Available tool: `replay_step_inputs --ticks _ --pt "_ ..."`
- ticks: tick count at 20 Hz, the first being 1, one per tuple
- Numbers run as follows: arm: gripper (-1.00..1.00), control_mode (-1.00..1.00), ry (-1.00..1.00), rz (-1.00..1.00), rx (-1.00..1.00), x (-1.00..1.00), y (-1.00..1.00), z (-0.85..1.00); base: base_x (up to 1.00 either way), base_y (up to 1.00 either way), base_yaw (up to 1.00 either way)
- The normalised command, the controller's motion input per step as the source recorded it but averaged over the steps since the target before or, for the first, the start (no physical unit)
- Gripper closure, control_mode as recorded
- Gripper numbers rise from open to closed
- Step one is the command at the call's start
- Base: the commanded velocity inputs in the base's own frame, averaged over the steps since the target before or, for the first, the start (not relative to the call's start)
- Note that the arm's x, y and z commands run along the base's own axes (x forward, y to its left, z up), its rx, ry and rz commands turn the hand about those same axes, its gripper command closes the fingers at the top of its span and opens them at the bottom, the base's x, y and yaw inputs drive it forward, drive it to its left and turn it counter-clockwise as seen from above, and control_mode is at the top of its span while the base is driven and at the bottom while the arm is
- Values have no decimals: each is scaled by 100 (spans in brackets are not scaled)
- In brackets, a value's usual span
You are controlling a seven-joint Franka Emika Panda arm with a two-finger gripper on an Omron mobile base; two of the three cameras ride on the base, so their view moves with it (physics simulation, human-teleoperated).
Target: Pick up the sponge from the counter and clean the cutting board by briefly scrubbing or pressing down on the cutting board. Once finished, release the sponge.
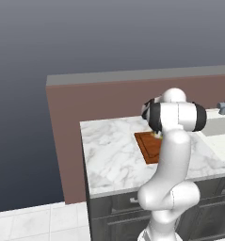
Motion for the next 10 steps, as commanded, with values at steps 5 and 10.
replay_step_inputs --ticks 5,10 --pt "100 -100 0 1 0 1 41 0 0 0 0" --pt "100 -100 0 4 0 0 43 0 0 0 0"
